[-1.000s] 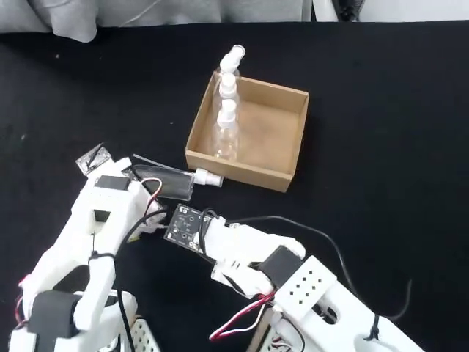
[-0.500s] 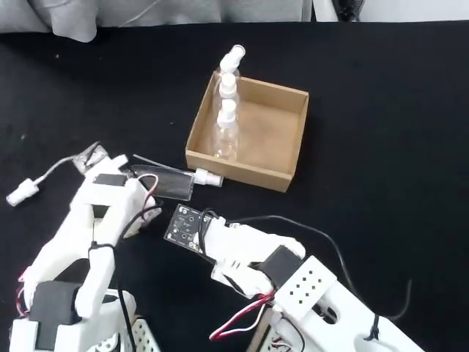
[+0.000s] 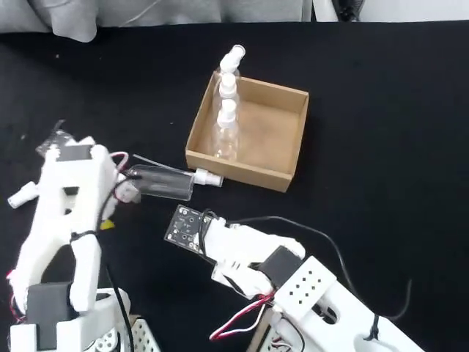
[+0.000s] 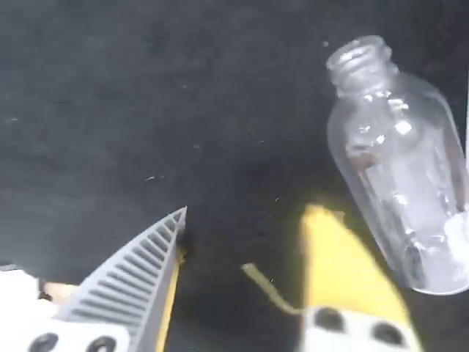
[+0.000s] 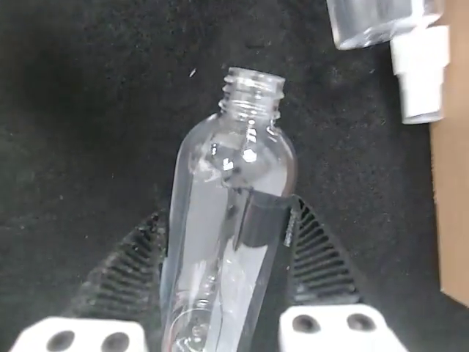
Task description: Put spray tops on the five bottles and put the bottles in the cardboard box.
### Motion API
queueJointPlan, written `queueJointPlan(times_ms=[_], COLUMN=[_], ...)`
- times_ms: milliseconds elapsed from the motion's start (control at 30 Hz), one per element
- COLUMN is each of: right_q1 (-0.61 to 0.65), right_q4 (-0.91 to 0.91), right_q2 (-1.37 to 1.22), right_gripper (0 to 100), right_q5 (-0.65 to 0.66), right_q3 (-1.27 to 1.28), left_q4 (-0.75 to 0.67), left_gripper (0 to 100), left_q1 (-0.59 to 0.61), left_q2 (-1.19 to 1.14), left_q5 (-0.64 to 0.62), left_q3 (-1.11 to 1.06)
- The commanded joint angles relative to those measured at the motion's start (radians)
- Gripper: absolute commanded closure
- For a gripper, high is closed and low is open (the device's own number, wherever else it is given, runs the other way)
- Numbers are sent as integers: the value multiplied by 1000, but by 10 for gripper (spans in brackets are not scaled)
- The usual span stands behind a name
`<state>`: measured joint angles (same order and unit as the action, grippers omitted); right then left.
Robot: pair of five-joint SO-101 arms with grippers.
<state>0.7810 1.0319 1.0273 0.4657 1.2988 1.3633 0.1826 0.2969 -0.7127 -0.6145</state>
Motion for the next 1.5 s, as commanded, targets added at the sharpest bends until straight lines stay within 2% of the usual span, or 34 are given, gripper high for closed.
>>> queueJointPlan(times_ms=[0,267,600,867,1067,1467], right_q1=[20,20,20,20,20,20], right_q4=[-25,-25,-23,-23,-23,-23], right_q2=[18,18,18,18,18,18], right_gripper=[917,917,917,917,917,917], right_q5=[12,12,12,12,12,12], right_q3=[-4,-2,-2,-2,-2,-1], left_q4=[72,68,68,52,31,34], left_gripper=[680,764,764,764,764,764], left_q1=[101,274,406,475,487,558], left_q2=[2,-9,-11,-25,-167,-500], left_q5=[91,101,92,32,14,-143], left_q3=[139,191,248,280,328,588])
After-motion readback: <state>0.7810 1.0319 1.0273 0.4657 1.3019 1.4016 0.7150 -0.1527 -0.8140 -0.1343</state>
